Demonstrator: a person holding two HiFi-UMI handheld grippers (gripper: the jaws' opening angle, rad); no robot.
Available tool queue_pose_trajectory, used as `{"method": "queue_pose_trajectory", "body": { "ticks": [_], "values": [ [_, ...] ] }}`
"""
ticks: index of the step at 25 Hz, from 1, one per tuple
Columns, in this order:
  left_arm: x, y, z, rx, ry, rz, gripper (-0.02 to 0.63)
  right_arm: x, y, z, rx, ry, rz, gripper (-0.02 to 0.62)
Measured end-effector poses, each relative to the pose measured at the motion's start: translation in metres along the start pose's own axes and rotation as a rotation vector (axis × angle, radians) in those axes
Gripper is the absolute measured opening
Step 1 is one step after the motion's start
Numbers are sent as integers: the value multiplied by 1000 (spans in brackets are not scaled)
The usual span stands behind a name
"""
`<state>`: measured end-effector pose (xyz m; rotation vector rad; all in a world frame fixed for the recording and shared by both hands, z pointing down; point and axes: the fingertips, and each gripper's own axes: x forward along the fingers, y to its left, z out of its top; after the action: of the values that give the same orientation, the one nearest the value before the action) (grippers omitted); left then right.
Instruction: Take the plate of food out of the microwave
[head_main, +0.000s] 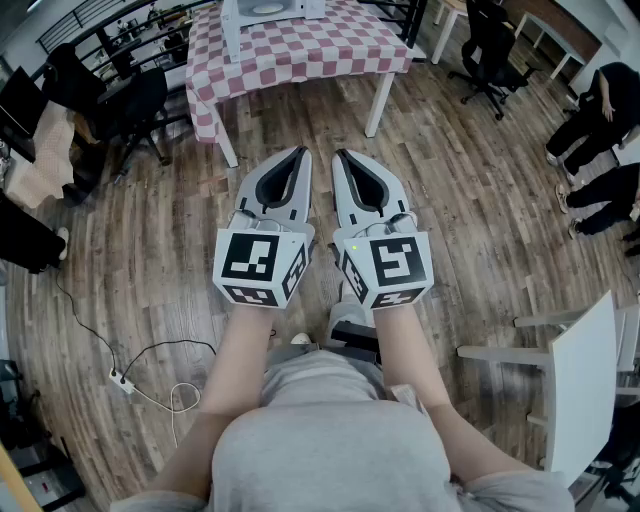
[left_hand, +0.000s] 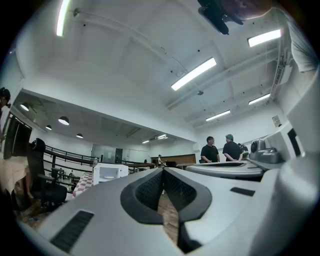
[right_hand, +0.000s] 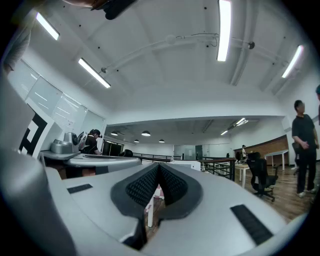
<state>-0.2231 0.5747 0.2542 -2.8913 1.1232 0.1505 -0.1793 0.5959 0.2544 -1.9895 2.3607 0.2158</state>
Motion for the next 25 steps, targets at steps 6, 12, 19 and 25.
{"method": "queue_pose_trajectory", "body": {
  "ticks": [6,12,19,25],
  "values": [
    [4,-11,-1,-1,-3,-8,3,-5,-4,-5,-3,28,7,26],
    [20,-6,-2,-13,-14,14,3,4,-18,-7,33,-3,26,26],
    [51,7,-10,-18,-6,34,3,33,-39,-15,72,-8,48,26],
    [90,18,-18,-25,4,46,3,65,-67,-18,66,-6,59,26]
  ]
}}
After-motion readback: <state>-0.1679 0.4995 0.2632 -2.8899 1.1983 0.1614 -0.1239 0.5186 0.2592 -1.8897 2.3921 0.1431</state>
